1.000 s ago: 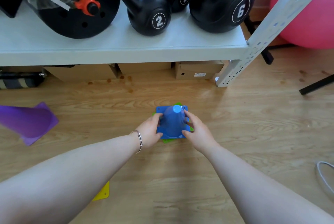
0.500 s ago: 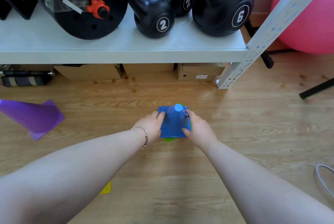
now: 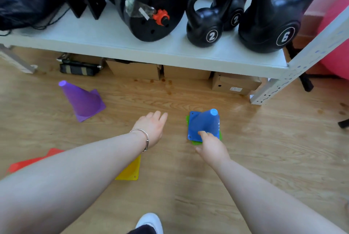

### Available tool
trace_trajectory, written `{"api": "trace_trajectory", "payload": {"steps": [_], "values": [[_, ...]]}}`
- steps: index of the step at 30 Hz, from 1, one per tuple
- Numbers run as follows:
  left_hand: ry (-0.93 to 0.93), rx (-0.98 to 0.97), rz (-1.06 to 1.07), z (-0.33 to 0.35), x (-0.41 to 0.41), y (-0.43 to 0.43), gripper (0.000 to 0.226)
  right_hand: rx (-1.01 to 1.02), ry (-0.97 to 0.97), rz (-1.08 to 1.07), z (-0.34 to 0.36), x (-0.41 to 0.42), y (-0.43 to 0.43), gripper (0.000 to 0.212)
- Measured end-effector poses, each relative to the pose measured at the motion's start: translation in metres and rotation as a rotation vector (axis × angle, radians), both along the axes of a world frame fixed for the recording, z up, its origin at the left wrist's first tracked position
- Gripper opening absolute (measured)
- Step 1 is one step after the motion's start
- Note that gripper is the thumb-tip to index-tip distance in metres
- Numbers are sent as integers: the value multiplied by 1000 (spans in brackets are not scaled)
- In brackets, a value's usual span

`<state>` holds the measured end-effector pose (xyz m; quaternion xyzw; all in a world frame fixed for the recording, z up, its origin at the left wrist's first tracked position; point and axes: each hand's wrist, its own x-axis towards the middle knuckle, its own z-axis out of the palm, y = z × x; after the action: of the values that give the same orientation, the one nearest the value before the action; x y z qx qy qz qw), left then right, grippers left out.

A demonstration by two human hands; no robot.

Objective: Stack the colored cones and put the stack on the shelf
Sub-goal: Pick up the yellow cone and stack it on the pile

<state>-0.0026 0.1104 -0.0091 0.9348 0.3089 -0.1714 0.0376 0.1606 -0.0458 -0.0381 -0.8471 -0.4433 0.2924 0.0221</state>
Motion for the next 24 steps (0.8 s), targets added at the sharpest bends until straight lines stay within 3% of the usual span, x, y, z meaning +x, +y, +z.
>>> {"api": "trace_trajectory", "payload": {"steps": [13,24], "values": [[-35,133,333,82,-161,49,66,178,-35,361,67,-98,90,69],[53,29,408,24,-242,7,76,76,-45,650,40,-159,102,74]]}}
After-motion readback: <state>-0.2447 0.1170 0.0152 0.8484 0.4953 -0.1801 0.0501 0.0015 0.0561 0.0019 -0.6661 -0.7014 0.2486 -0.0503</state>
